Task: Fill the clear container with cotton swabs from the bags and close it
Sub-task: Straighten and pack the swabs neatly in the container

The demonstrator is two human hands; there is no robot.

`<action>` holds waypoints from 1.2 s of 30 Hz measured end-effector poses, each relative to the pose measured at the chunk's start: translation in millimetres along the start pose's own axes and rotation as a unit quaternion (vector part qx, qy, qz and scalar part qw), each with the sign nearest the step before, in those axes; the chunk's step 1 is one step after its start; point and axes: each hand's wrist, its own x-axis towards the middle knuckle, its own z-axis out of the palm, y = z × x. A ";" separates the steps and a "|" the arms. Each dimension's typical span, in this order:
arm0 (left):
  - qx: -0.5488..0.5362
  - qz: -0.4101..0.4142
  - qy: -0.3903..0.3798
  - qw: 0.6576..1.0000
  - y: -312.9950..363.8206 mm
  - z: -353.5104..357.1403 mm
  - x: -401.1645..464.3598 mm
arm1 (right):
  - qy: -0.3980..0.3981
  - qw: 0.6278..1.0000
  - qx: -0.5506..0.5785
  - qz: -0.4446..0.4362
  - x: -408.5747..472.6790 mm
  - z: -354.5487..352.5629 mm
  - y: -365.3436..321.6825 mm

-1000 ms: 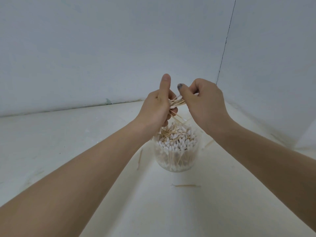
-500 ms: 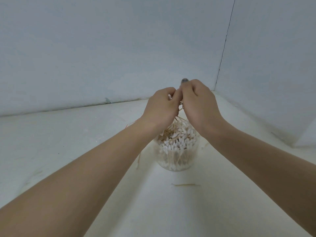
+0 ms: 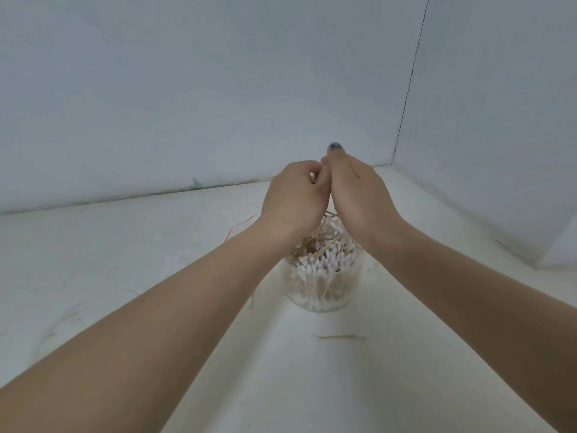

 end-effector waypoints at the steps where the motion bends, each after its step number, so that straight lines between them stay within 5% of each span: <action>1: -0.012 -0.004 0.003 1.000 0.0 -0.1 0.9 | 0.004 1.000 -0.002 -0.005 -0.9 0.6 0.7; 12: -0.043 -0.012 0.037 0.998 -4.3 -1.2 3.0 | 0.044 0.998 -0.038 -0.020 -3.9 12.6 11.9; 20: -0.147 -0.085 -0.012 0.985 5.1 -2.7 -6.0 | 0.083 0.994 -0.062 -0.045 4.0 9.5 14.9; 29: -0.109 -0.034 0.094 0.989 1.9 -3.3 -2.5 | 0.081 0.995 -0.032 -0.054 3.6 16.2 3.6; 36: -0.259 -0.102 0.121 0.953 2.9 -1.0 -4.2 | 0.112 0.988 -0.057 -0.094 1.3 23.8 2.3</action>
